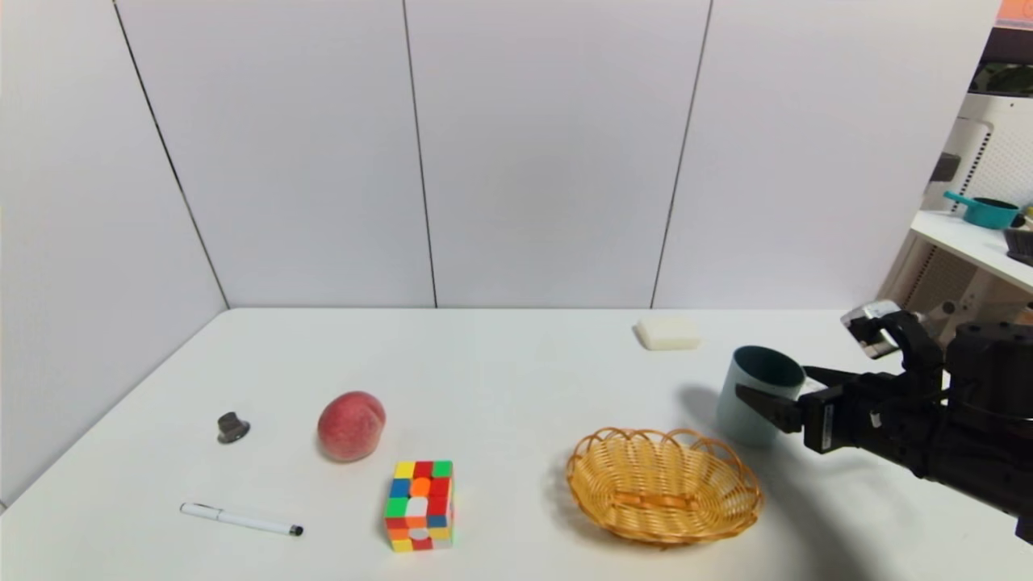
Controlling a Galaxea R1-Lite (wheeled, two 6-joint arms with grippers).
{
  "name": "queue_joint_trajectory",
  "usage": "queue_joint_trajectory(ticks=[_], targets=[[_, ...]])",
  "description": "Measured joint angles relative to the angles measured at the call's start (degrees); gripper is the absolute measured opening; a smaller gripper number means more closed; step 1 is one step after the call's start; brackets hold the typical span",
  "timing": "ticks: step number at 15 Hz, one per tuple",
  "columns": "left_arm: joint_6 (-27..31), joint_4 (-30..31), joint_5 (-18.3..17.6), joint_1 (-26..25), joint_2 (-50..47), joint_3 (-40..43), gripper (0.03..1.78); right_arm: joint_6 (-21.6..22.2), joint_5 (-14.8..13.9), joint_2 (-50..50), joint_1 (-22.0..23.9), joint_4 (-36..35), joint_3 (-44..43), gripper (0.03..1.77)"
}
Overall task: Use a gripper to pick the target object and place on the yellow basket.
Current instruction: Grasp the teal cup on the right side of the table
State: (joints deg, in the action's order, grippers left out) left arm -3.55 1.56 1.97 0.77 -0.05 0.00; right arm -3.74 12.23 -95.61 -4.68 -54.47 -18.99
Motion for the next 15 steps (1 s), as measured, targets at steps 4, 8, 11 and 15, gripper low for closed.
queue_joint_trajectory(ticks=[4, 8, 11, 15], targets=[[0.00, -0.02, -0.02, 0.00, 0.00, 0.00, 1.69, 0.00, 0.00, -4.50, 0.02, -1.38, -0.07, 1.69], [-0.02, 0.00, -0.09, 0.02, 0.00, 0.00, 1.69, 0.09, 0.00, -7.39, 0.05, -3.16, -0.62, 1.69], [-0.02, -0.02, -0.07, 0.02, 0.00, 0.00, 1.69, 0.52, -0.02, -8.72, 0.05, -4.51, -1.21, 1.69], [0.00, -0.02, -0.02, 0.02, 0.00, 0.00, 1.69, 0.68, 0.00, -9.70, 0.05, -4.53, -2.04, 1.69]])
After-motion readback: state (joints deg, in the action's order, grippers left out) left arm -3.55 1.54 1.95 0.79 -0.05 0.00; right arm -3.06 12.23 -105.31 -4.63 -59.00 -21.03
